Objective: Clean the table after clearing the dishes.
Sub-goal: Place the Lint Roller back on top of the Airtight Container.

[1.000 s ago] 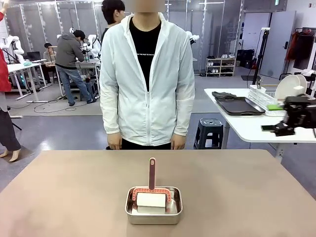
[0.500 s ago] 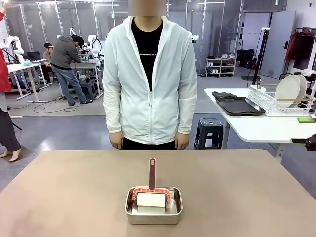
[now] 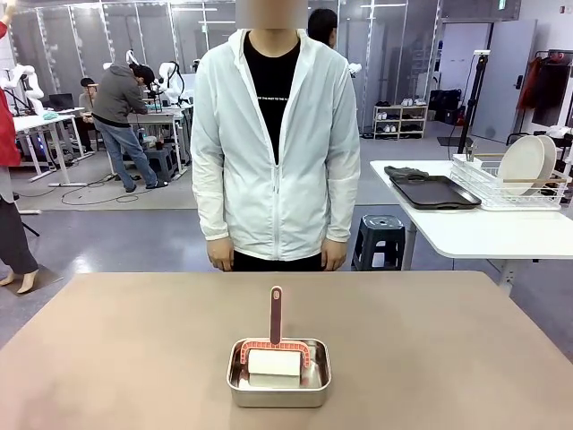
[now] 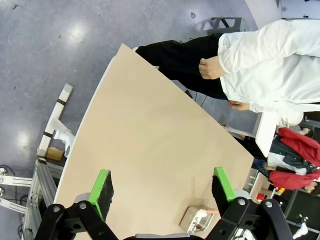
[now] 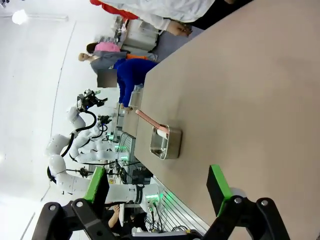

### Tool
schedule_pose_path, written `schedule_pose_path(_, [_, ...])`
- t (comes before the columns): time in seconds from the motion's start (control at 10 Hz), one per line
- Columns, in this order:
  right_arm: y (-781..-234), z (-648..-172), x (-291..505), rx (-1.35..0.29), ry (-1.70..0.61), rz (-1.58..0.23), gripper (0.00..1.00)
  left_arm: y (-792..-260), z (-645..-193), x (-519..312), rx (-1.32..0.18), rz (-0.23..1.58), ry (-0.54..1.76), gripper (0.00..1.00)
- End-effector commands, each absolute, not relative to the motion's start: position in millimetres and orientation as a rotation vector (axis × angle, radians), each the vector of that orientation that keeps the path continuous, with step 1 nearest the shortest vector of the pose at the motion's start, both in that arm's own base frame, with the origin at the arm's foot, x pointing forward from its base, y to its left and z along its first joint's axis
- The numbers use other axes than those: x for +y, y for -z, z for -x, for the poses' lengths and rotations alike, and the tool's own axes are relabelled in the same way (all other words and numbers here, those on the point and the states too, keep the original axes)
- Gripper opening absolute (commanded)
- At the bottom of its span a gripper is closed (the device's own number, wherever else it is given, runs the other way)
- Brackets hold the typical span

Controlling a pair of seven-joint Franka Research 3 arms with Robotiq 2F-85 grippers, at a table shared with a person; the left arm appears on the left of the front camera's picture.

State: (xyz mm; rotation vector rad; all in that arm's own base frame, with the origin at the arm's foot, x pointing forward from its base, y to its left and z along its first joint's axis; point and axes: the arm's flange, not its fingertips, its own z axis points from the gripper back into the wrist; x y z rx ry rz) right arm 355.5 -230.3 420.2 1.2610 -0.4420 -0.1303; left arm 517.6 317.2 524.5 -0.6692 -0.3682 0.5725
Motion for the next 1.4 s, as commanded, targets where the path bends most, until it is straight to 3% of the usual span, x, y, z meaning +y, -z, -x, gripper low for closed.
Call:
schedule_pose_path(0.0, [-420, -340, -223, -0.421, 0.176, -1.249, 1.0, -525, -512, 315, -0.381, 0.663, -0.568, 1.0])
schedule_pose_path(0.1, [-417, -349, -218, -0.37, 0.158, -1.225, 1.0, -525, -512, 315, -0.381, 0.663, -0.568, 1.0])
schedule_pose_path(0.2, [-417, -344, -233, -0.442, 0.146, -1.257, 1.0, -525, -512, 315, -0.381, 0.663, -0.568, 1.0])
schedule_pose_path(1.3, [-417, -344, -233, -0.442, 0.146, -1.257, 1.0, -525, -512, 315, -0.381, 0.663, -0.568, 1.0])
